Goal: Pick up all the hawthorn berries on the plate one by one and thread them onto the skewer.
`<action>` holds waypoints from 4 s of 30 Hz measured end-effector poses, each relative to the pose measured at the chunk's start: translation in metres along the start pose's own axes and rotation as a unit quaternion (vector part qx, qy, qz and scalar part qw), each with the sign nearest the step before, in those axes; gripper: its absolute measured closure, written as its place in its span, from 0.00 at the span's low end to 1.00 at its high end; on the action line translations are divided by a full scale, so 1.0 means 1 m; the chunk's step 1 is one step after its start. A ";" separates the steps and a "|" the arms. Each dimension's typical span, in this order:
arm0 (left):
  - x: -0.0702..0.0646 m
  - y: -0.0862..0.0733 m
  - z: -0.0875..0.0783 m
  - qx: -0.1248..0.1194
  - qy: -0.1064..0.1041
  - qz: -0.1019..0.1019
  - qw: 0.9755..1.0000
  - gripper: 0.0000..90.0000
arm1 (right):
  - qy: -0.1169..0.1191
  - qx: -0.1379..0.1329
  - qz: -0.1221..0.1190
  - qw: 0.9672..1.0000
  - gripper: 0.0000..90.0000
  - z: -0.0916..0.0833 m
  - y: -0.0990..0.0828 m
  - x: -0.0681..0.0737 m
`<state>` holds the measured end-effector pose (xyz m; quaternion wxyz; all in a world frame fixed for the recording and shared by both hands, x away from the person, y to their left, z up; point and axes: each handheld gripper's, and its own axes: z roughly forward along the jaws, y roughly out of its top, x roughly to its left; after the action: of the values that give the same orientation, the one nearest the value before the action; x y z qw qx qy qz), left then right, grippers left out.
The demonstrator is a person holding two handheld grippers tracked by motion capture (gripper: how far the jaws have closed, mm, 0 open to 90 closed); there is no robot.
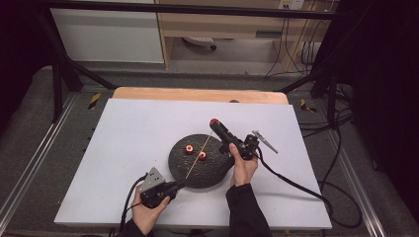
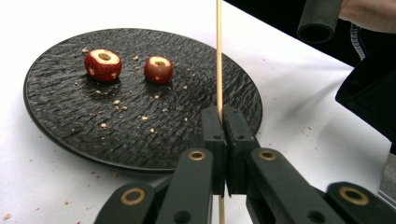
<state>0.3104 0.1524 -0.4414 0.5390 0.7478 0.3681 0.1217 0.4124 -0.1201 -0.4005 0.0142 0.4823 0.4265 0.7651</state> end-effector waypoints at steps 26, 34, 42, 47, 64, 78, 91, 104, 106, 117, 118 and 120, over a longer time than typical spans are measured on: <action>-0.003 -0.002 -0.001 -0.008 -0.003 -0.006 1.000 0.98 | 0.000 -0.005 0.002 1.000 0.68 0.000 0.000 0.000; -0.003 -0.003 0.000 -0.008 -0.003 -0.009 1.000 0.98 | 0.003 -0.003 0.005 1.000 0.68 0.000 0.000 0.000; -0.005 -0.002 0.002 -0.019 -0.003 -0.017 1.000 0.98 | 0.005 -0.006 0.015 1.000 0.68 0.000 -0.002 -0.001; -0.007 -0.001 0.006 -0.027 -0.004 -0.031 0.999 0.98 | 0.007 -0.014 0.027 1.000 0.68 0.001 -0.003 -0.001; -0.017 0.007 0.017 -0.023 -0.005 -0.066 0.998 0.98 | 0.001 -0.034 0.015 0.999 0.68 -0.001 -0.008 -0.002; -0.023 0.005 0.028 -0.030 0.012 -0.081 0.996 0.98 | -0.012 -0.057 0.009 0.998 0.69 0.000 -0.010 -0.003; -0.017 0.022 0.039 -0.037 0.016 -0.082 0.996 0.99 | -0.014 -0.022 0.017 1.000 0.69 -0.003 -0.022 -0.004; -0.007 0.050 0.048 -0.032 0.009 -0.072 0.997 0.98 | -0.008 0.009 -0.007 1.000 0.69 -0.008 -0.030 0.000; -0.006 0.054 0.049 -0.031 0.010 -0.070 0.997 0.98 | -0.007 0.015 -0.010 1.000 0.69 -0.009 -0.031 0.000; 0.001 0.060 0.052 -0.026 0.007 -0.063 0.998 0.98 | -0.007 0.045 -0.022 0.999 0.69 -0.012 -0.040 0.000; 0.002 0.060 0.053 -0.026 0.005 -0.064 0.998 0.98 | -0.008 0.047 -0.023 0.999 0.69 -0.012 -0.041 0.000; 0.002 0.060 0.053 -0.024 0.006 -0.062 0.998 0.98 | -0.009 0.048 -0.027 0.998 0.69 -0.012 -0.042 -0.001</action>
<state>0.3675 0.1073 -0.4091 0.5614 0.7096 0.4137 0.1010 0.3872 -0.1016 -0.4312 0.0151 0.4778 0.4753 0.7386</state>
